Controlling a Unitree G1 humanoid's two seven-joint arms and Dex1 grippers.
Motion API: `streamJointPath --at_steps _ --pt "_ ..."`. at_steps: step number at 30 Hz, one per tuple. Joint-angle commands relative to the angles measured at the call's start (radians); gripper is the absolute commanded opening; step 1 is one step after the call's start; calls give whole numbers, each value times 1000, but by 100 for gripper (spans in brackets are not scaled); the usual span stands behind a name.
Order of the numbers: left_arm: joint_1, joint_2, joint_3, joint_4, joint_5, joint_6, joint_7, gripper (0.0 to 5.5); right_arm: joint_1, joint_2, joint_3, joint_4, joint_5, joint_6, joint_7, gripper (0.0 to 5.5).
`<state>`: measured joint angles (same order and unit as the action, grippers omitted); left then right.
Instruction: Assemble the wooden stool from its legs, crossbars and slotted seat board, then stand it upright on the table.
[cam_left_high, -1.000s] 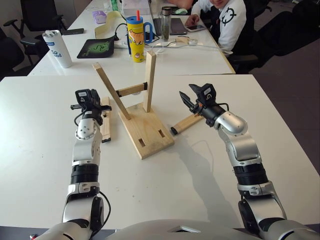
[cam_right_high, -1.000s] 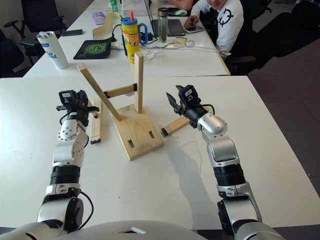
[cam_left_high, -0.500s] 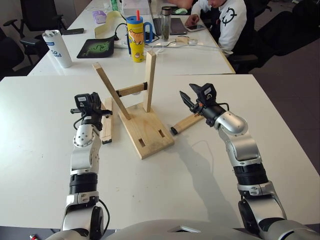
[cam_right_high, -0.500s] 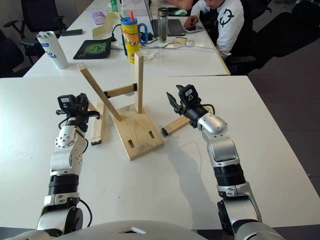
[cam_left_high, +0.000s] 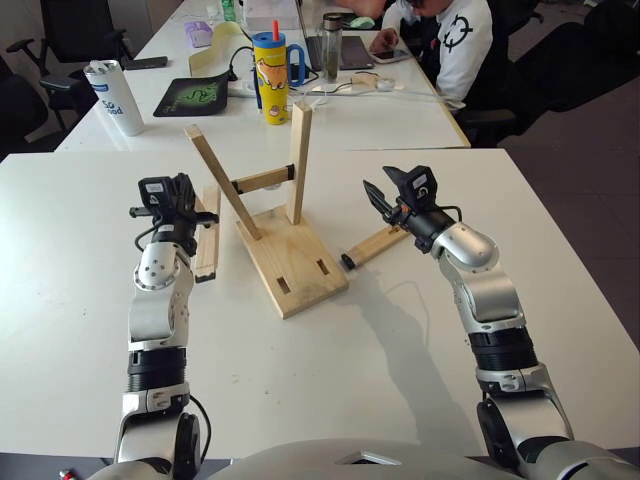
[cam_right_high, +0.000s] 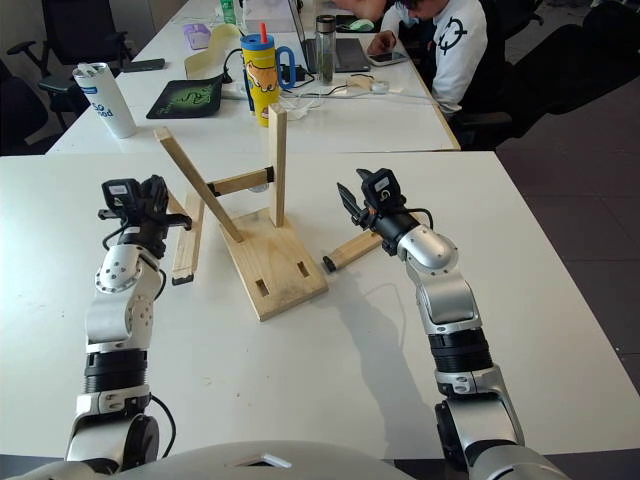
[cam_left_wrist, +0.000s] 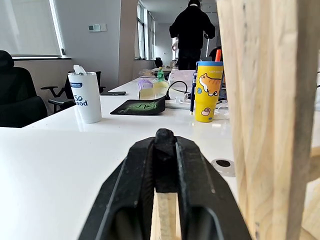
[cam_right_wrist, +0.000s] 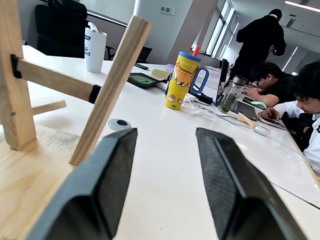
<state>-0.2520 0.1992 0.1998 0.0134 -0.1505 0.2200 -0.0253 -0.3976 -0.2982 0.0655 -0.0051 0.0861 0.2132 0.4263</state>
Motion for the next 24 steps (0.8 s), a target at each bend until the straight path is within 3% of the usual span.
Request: streamJointPath --at_steps 1,8,24 --pt "177 -40 -37 -152 21 19 9 44 2 -5 -7 -2 -4 -4 -1 217" --pt "280 -77 -93 -386 42 106 39 44 18 -5 -17 -22 -6 3 -12 217" --pt "349 -68 -120 -128 61 30 -26 44 13 1 -17 -23 -1 6 -16 217"
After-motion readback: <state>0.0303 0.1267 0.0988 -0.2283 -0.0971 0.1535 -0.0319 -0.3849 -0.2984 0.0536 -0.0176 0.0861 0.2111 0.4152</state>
